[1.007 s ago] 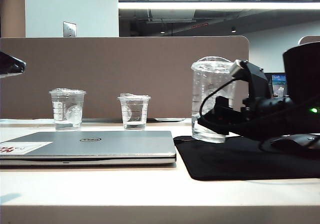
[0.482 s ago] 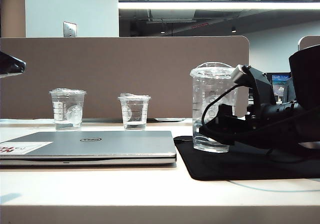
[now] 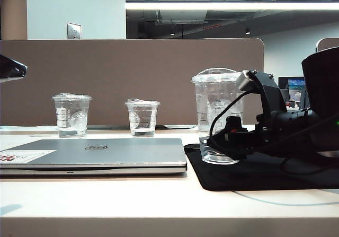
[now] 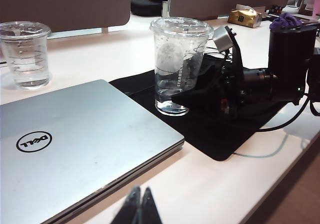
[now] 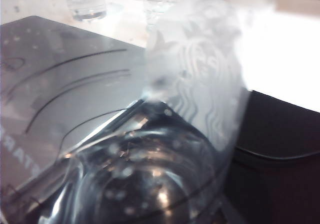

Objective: Pick up the coffee cup on the right and place it on the right side of the laptop.

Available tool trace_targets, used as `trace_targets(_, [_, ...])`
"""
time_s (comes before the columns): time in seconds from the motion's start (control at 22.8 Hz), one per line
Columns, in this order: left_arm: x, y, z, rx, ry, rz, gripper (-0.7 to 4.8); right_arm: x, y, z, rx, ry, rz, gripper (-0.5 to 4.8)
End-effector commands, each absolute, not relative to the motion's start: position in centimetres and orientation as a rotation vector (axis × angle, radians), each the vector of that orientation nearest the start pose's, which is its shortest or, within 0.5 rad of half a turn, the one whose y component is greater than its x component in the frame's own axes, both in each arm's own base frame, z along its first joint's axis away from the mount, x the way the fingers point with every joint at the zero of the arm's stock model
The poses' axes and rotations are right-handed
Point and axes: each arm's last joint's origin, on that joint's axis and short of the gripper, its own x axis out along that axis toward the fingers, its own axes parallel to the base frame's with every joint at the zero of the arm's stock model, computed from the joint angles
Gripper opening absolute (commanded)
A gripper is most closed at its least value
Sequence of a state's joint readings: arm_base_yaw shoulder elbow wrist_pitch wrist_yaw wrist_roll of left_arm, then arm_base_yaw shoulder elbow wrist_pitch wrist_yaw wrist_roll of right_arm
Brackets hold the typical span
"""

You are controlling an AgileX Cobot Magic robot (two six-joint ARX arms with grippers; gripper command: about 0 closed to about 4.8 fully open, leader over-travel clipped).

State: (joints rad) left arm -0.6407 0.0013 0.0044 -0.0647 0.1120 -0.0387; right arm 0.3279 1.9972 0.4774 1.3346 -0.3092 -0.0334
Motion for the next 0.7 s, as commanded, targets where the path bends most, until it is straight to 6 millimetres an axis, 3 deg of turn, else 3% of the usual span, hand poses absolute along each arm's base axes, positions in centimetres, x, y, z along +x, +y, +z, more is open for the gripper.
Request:
trace_targets(0.04, [7.6, -6.1, 16.1, -0.022, 0.063, -0.752, -0.05, 27.7, 10.4, 8.6, -0.057, 0.166, 0.642, 4.04])
trace_targets(0.09, [7.6, -6.1, 16.1, -0.022, 0.063, -0.752, -0.05, 27.7, 10.4, 8.6, -0.057, 0.17, 0.642, 4.53])
trace_targets(0.26, [7.6, -6.1, 16.1, -0.022, 0.063, -0.752, -0.05, 27.6, 10.4, 8.4, -0.057, 0.195, 0.643, 4.79])
trace_targets(0.7, [7.6, -6.1, 16.1, -0.022, 0.063, -0.752, -0.05, 26.4, 9.8, 7.9, -0.063, 0.208, 0.59, 4.79])
